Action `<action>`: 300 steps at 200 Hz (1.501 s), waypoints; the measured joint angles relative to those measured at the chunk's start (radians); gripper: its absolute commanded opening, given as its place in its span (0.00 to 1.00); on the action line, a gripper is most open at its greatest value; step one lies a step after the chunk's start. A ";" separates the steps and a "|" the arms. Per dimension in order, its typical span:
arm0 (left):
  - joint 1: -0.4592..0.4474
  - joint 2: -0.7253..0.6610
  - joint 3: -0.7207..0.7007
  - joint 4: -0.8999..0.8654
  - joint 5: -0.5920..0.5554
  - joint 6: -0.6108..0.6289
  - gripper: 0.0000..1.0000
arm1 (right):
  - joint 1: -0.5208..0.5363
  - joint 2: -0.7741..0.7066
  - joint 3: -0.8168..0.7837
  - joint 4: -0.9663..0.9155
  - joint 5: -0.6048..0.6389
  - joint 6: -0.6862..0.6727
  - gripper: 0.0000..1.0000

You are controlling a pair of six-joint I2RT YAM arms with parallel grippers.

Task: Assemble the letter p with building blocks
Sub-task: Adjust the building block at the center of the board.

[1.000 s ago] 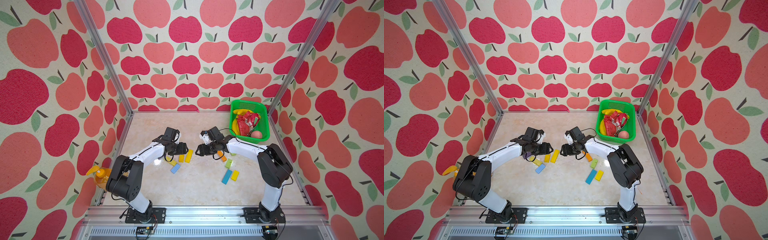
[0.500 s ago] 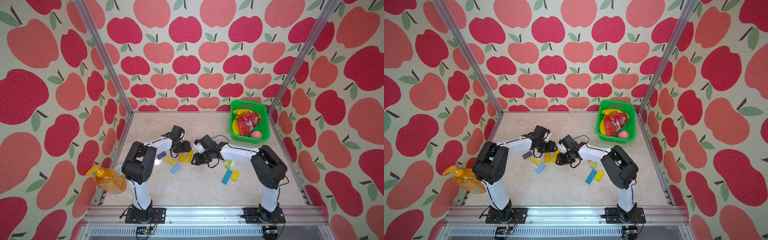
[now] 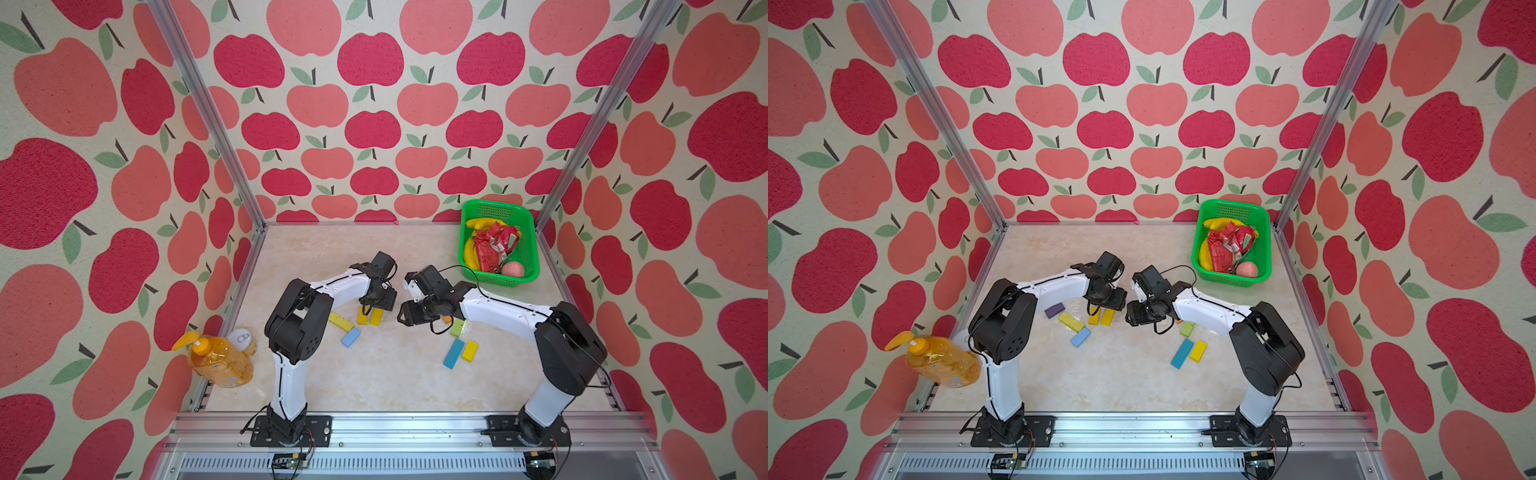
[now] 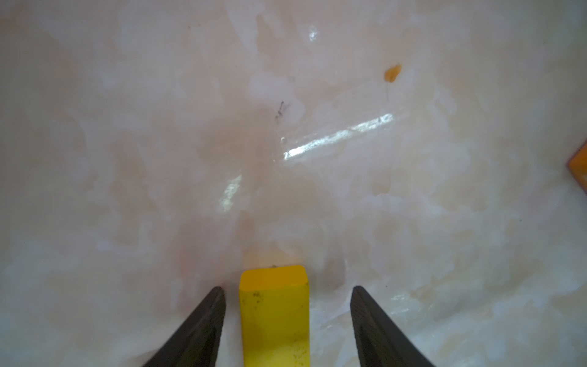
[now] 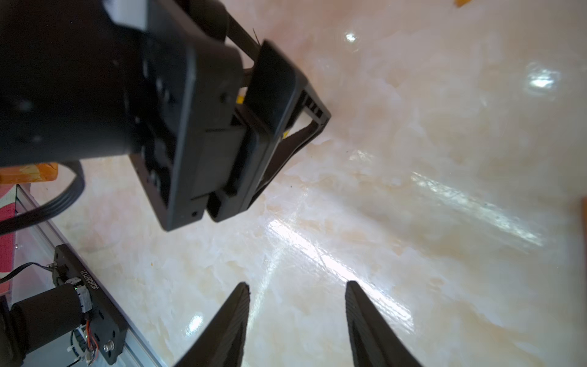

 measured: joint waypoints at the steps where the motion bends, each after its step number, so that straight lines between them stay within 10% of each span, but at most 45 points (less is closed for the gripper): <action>1: 0.000 0.000 0.000 -0.002 -0.003 0.000 0.63 | -0.001 -0.002 -0.001 0.000 0.000 0.000 0.53; 56: -0.002 0.033 0.047 -0.076 -0.042 0.026 0.30 | -0.067 -0.052 -0.060 -0.005 0.006 -0.011 0.53; 76: 0.008 0.039 0.061 -0.084 -0.015 0.011 0.00 | -0.068 -0.051 -0.061 -0.006 0.006 -0.015 0.53; 221: 0.173 0.230 0.399 -0.393 0.182 -0.694 0.00 | -0.158 0.155 0.126 0.013 -0.027 -0.057 0.55; 300: 0.144 0.088 0.152 -0.190 0.221 -1.153 0.00 | -0.177 0.169 0.159 0.018 -0.076 -0.061 0.58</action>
